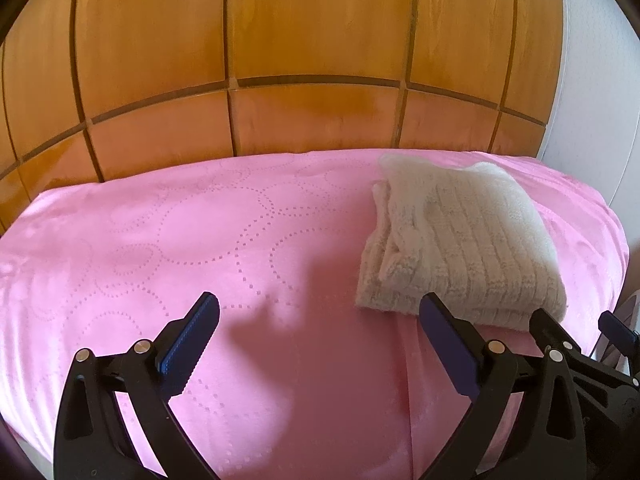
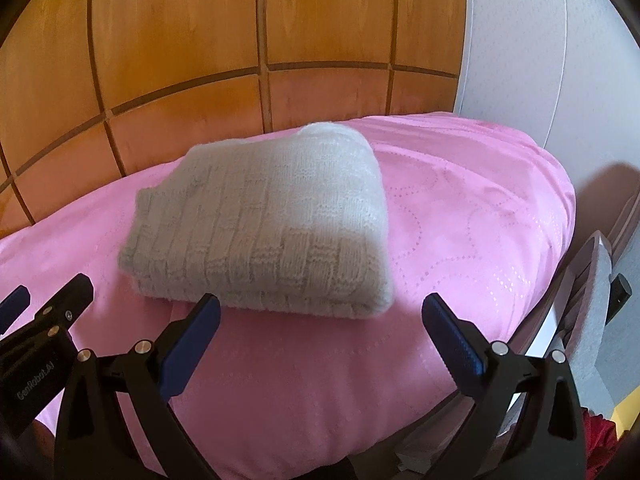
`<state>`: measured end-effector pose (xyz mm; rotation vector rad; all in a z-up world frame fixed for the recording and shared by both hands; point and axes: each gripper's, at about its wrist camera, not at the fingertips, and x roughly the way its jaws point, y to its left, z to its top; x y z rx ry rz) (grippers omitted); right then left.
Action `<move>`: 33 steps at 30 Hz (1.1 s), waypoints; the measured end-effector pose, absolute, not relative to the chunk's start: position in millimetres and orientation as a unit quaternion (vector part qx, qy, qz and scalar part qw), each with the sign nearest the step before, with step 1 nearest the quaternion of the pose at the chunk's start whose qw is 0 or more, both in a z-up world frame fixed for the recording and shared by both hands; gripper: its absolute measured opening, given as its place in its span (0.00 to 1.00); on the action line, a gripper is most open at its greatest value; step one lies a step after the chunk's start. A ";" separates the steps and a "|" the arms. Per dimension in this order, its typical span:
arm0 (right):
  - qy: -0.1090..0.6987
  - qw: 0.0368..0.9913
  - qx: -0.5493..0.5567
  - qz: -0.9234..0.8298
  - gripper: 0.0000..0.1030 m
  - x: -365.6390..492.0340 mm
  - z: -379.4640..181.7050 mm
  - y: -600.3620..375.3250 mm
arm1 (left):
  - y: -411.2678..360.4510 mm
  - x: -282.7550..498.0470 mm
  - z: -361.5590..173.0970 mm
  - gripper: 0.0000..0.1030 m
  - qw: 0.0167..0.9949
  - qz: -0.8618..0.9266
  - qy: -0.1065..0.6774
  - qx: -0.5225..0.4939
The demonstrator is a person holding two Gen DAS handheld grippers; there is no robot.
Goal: Fold small clothes
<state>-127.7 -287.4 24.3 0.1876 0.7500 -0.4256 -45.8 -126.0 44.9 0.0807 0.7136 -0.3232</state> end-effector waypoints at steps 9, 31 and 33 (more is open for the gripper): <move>0.363 0.904 0.090 -0.209 0.98 -122.8 24.5 -291.4 | -121.0 -46.0 44.5 0.96 0.924 -0.156 0.349 0.034; 0.358 0.907 0.086 -0.206 0.98 -128.9 25.4 -283.9 | -117.1 -50.7 47.3 0.96 0.927 -0.150 0.343 0.029; 0.359 0.907 0.085 -0.204 0.98 -127.3 25.1 -285.1 | -117.0 -50.9 47.3 0.96 0.927 -0.150 0.343 0.030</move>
